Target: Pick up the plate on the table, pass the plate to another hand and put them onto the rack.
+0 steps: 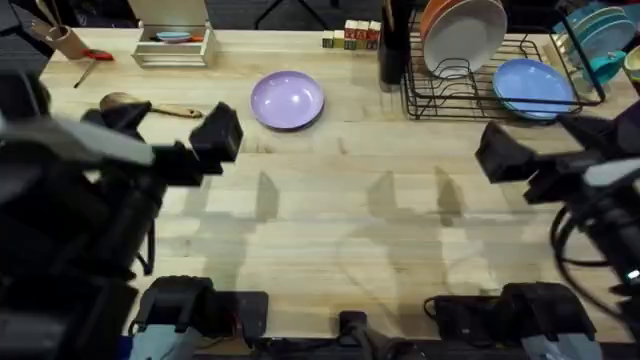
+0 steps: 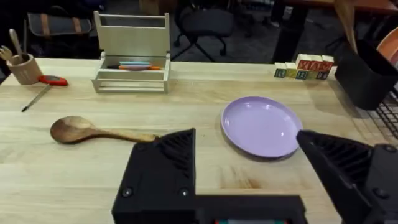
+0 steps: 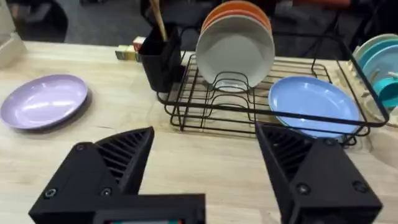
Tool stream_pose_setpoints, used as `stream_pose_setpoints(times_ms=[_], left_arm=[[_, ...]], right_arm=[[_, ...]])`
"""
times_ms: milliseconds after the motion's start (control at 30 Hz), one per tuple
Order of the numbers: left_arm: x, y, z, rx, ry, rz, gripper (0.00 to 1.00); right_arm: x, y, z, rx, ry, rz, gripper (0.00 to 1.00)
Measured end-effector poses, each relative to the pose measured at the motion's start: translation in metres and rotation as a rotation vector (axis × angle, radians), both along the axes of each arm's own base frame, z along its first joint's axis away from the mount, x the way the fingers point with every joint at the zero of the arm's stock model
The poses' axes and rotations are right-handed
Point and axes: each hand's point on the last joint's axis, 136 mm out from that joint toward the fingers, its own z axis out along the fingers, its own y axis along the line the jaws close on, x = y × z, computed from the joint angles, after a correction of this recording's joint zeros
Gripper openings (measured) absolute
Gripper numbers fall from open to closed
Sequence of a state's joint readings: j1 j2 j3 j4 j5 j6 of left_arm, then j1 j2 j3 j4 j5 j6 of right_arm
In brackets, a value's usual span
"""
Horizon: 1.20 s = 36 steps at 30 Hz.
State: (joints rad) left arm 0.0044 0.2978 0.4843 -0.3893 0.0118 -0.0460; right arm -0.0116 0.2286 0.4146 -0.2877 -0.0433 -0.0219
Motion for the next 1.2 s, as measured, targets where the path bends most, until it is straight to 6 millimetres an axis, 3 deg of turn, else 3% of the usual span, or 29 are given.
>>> stream_pose_setpoints(times_ms=[233, 600, 867, 967, 1200], left_arm=[[0.025, -0.007, 0.027, -0.010, 0.060, -0.043, 0.993], [0.056, -0.023, 0.039, -0.047, 0.267, -0.130, 0.993], [0.071, -0.026, 0.046, -0.065, 0.430, -0.142, 0.993], [0.082, -0.026, 0.044, -0.067, 0.462, -0.141, 0.993], [0.098, -0.026, 0.030, -0.071, 0.504, -0.140, 0.993]], right_arm=[[0.024, 0.000, 0.037, 0.002, 0.082, 0.003, 0.994], [0.076, 0.006, 0.074, 0.016, 0.268, 0.039, 0.995], [0.103, 0.015, 0.069, 0.038, 0.357, 0.087, 0.995], [0.105, 0.016, 0.062, 0.041, 0.380, 0.093, 0.995], [0.107, 0.016, 0.067, 0.042, 0.359, 0.097, 0.995]])
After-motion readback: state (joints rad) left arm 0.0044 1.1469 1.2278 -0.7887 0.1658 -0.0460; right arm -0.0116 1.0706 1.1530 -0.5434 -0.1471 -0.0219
